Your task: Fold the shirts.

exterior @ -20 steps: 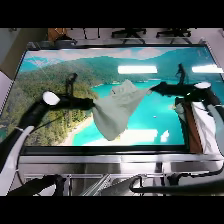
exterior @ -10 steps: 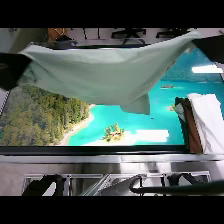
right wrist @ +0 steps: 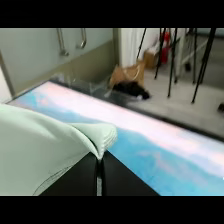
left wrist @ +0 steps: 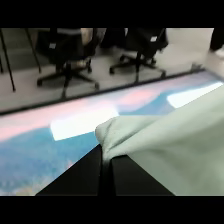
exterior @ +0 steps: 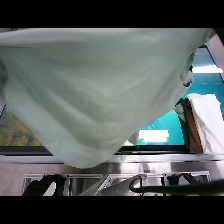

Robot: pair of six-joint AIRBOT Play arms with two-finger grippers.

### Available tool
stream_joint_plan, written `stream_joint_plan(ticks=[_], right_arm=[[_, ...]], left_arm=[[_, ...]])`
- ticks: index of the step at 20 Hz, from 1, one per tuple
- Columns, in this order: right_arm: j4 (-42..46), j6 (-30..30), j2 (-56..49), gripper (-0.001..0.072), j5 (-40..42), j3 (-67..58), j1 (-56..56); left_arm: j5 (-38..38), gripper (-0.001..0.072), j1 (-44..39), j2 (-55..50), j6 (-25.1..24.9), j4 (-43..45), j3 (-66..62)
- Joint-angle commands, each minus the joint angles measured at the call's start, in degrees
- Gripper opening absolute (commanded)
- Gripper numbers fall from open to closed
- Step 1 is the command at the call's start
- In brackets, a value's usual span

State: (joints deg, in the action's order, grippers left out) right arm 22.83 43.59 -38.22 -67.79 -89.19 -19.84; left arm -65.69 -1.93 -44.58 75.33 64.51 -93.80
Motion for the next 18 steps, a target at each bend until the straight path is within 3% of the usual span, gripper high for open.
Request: stream_joint_plan(ticks=[1,4,9,10,11,12,13,15,18], right_arm=[[-2.4,-0.3,-11.1,0.0020,-4.6,1.7,0.4],[-1.6,-1.9,-23.5,0.0021,-2.7,5.4,4.3],[0.0,-1.8,-46.7,0.0021,5.6,6.1,10.8],[-0.5,-1.8,-49.5,0.0023,8.3,6.1,11.4],[-1.6,-1.9,-51.0,0.0077,9.4,6.0,11.4],[-2.7,-1.8,-51.5,0.0273,9.2,5.9,11.2],[-2.5,-1.8,-50.9,0.0326,8.5,5.6,10.8],[-1.4,-1.7,-47.5,0.0325,3.6,5.3,8.5],[9.3,6.9,-40.4,0.0324,-4.9,5.4,2.5]], left_arm=[[4.9,0.0012,-1.0,-10.0,-1.6,1.5,6.8],[11.8,0.0013,-3.3,-25.2,-2.9,1.5,11.3],[15.0,0.0024,-4.9,-49.2,-2.8,1.5,11.3],[15.2,0.0245,-4.2,-51.3,-2.7,1.4,10.6],[13.7,0.0610,-3.3,-53.0,-1.0,1.4,8.7],[10.8,0.0694,-1.8,-53.7,0.7,1.5,6.1],[6.5,0.0694,0.2,-53.8,1.2,1.5,2.9],[-3.7,0.0694,4.4,-53.4,1.2,1.5,-3.7],[-18.3,0.0693,12.4,-50.6,-0.5,1.4,-5.4]])
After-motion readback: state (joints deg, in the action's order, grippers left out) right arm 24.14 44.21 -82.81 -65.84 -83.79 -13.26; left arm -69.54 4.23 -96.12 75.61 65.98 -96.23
